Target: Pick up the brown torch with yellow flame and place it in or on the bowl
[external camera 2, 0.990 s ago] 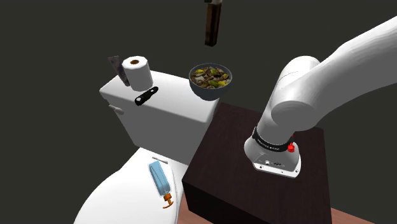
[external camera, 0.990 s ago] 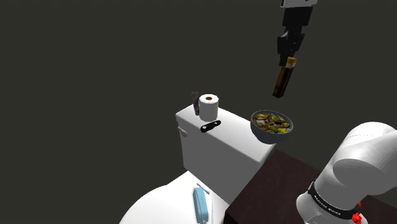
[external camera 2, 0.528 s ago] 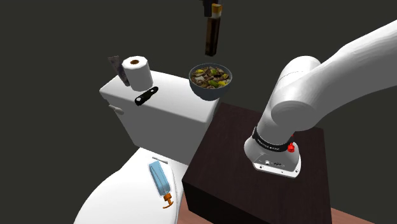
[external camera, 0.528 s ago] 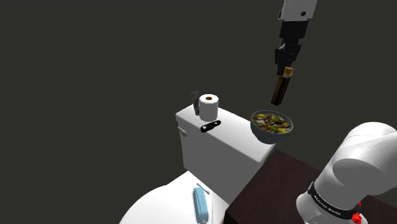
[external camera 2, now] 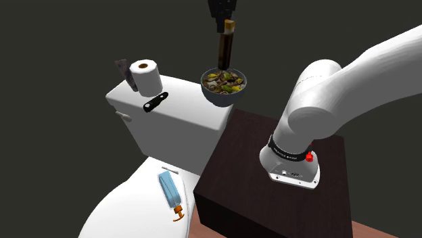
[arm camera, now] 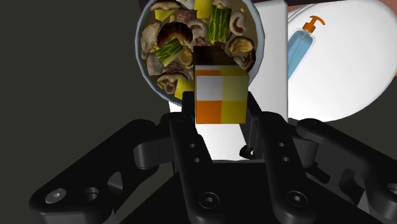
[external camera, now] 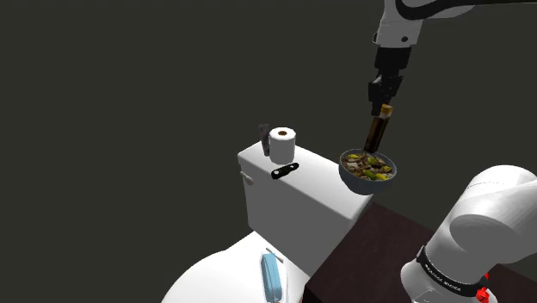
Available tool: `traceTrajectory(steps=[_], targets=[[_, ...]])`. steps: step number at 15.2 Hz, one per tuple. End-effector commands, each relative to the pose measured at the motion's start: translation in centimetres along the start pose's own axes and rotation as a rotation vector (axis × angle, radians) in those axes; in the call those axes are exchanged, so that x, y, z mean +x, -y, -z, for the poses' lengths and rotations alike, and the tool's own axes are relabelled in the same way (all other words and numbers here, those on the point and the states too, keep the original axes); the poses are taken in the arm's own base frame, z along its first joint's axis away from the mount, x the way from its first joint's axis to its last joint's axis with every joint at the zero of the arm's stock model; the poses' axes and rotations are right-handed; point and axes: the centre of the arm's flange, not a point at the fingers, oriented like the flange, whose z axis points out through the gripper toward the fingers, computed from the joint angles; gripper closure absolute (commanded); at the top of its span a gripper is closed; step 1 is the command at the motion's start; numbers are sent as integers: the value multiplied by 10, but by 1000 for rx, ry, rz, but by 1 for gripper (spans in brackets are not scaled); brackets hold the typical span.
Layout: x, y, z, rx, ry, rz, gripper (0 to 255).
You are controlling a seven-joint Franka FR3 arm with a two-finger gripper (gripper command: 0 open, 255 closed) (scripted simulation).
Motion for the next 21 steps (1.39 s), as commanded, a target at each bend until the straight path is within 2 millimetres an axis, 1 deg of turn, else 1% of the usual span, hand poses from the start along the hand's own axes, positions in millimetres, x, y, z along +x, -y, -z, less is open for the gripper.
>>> traceTrajectory(steps=[1,6,7,15,16,21], targets=[[1,1,-12,0,0,0,255],[3,0,-38,0,0,0,255],[4,0,-46,0,0,0,255],[4,0,-46,0,0,0,255],[4,0,-46,0,0,0,0],[4,0,-46,0,0,0,0]])
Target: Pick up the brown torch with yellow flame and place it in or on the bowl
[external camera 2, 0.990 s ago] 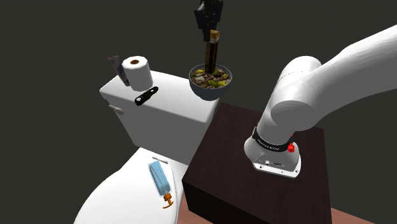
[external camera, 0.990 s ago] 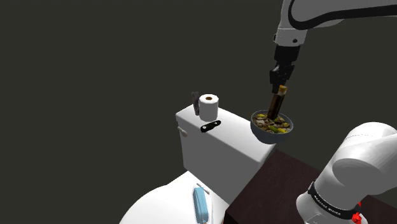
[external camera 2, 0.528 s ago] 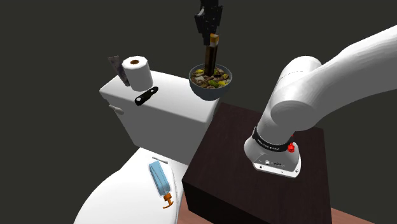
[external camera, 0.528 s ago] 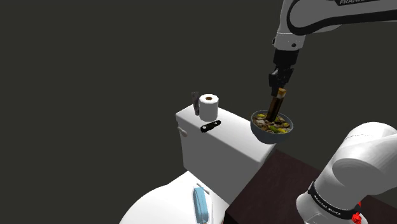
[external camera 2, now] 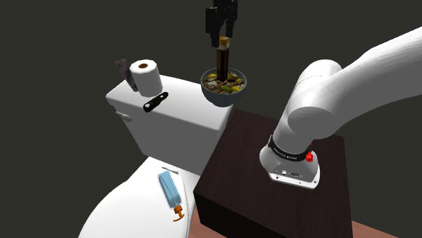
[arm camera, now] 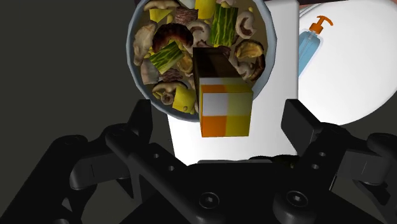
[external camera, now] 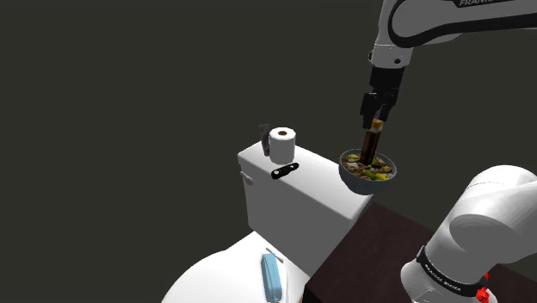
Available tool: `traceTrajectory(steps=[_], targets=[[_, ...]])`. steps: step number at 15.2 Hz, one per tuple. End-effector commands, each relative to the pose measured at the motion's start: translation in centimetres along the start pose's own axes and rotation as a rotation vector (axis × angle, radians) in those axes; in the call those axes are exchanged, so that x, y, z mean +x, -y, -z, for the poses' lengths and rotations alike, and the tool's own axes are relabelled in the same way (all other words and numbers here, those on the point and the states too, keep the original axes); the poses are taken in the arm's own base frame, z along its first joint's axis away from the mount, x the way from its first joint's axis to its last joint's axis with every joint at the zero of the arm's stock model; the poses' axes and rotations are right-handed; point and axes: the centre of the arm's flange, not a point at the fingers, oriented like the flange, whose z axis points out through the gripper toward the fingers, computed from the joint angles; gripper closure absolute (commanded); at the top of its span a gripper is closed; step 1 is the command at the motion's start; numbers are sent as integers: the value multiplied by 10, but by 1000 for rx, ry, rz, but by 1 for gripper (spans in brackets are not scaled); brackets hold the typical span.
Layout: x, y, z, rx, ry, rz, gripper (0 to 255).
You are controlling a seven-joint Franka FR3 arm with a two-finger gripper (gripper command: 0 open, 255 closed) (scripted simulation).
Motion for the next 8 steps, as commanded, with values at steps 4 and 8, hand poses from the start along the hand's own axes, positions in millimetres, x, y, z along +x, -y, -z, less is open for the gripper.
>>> traceTrajectory(steps=[4,8], targets=[[0,0,50,0,0,0,0],[0,0,50,0,0,0,0]])
